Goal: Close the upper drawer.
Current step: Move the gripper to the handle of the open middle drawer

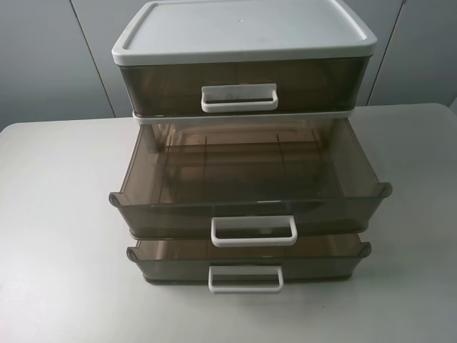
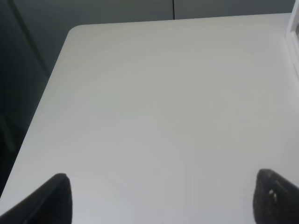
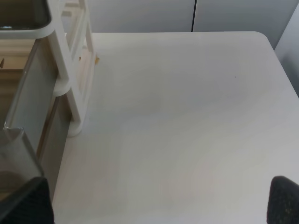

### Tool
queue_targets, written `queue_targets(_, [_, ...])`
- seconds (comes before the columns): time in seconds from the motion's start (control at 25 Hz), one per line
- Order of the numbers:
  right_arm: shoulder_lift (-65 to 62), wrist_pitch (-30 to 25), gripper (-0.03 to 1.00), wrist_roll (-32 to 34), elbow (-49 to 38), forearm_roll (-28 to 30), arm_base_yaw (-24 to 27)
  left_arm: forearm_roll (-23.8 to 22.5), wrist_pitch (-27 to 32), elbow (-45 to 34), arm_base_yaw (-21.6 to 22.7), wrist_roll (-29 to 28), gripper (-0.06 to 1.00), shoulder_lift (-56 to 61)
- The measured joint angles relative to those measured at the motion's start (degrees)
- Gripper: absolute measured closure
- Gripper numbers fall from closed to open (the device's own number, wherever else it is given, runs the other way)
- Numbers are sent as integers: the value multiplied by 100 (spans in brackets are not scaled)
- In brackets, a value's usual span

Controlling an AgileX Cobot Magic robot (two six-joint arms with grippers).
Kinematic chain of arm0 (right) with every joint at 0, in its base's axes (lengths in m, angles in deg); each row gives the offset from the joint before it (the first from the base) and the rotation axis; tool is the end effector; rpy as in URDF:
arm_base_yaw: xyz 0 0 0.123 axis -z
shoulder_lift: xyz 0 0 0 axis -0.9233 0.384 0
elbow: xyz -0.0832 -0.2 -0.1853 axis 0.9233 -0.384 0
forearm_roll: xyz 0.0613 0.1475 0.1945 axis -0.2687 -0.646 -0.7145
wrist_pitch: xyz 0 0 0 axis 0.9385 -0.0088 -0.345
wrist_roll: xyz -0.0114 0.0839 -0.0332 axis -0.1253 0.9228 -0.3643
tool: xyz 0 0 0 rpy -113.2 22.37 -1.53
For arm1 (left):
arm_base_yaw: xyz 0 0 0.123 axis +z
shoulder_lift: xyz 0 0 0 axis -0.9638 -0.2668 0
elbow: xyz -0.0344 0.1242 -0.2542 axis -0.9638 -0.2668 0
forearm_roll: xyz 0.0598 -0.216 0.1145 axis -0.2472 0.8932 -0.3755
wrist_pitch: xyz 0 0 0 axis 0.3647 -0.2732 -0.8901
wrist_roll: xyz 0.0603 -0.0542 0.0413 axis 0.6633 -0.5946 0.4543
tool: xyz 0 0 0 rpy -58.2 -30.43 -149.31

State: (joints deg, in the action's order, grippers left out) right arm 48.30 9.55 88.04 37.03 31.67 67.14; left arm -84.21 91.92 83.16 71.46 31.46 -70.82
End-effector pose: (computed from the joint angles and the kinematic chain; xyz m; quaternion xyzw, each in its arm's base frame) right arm -0.0079 -0.0030 0.2775 0.0022 0.8594 -0.0154 0.5111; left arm -0.0072 0.0149 0.2800 -0.0229 0.8511 0.0516 0.5220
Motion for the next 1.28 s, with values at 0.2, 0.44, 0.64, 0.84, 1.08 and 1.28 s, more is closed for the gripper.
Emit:
queue_targets(0.2, [0, 0, 27, 0, 0, 0, 0, 0, 0, 0, 0, 0, 20, 0])
queue_targets(0.44, [0, 0, 27, -41, 0, 0, 0, 0, 0, 0, 0, 0, 20, 0])
queue_targets(0.64, [0, 13, 27, -73, 0, 30, 0, 0, 0, 0, 0, 0, 20, 0])
queue_targets(0.84, [302, 59, 27, -110, 305, 320, 0, 0, 0, 0, 0, 0, 20, 0])
queue_targets(1.08, [2243, 225, 27, -121, 1241, 742, -468, 0, 0, 0, 0, 0, 20, 0])
queue_targets(1.28, [3780, 842, 27, -448, 1950, 906, -1438, 0, 0, 0, 0, 0, 20, 0])
